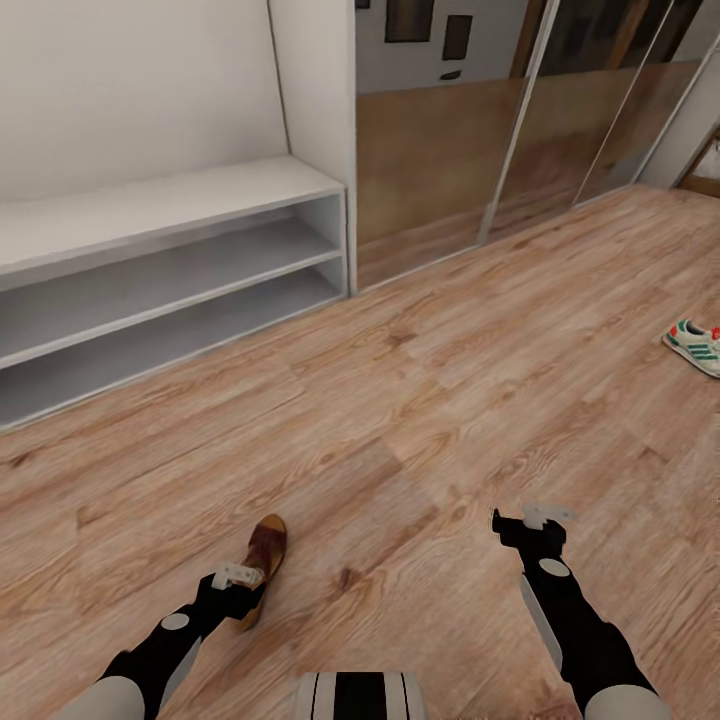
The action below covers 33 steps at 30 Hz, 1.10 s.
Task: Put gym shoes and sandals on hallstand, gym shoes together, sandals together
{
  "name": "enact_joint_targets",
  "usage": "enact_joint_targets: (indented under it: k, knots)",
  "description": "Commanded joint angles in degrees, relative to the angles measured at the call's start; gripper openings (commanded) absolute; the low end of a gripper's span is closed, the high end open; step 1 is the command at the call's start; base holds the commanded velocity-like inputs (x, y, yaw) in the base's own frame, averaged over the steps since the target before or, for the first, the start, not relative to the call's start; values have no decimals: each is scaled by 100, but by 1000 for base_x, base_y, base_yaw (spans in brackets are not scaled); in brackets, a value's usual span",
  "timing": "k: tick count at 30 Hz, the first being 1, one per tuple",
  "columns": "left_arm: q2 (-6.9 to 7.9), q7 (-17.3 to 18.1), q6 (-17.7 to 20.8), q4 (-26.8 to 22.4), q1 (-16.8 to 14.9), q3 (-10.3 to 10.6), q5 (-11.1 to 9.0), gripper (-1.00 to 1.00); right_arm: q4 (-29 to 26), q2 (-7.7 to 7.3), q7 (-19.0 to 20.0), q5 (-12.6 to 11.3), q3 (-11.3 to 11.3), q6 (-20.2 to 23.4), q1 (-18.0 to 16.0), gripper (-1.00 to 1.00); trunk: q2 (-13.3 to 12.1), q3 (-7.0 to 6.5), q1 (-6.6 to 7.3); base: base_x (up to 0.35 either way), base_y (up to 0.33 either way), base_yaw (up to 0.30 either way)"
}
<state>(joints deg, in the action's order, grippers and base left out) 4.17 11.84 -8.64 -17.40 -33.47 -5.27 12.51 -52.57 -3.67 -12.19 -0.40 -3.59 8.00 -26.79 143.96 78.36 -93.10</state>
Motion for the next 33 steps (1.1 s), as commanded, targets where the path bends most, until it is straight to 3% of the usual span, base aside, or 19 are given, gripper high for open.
enact_joint_targets:
  k: [1, 17, 33]
  knots:
    - [-1, 32, -22, 1, -2, -48, 56, 100, -8, -1, -20, -4, 7, 35, -2, 100, 1, 4, 1, 0, 0, -163]
    - [13, 21, -37, 22, -2, -47, 57, 100, -10, -2, -20, -4, 7, 35, -2, 100, 1, 4, 1, 0, 0, -41]
    - [58, 20, -48, 67, 7, -77, 25, 100, -8, 7, -20, -4, 16, 35, -2, 100, 23, 397, -40, 0, 0, -1]
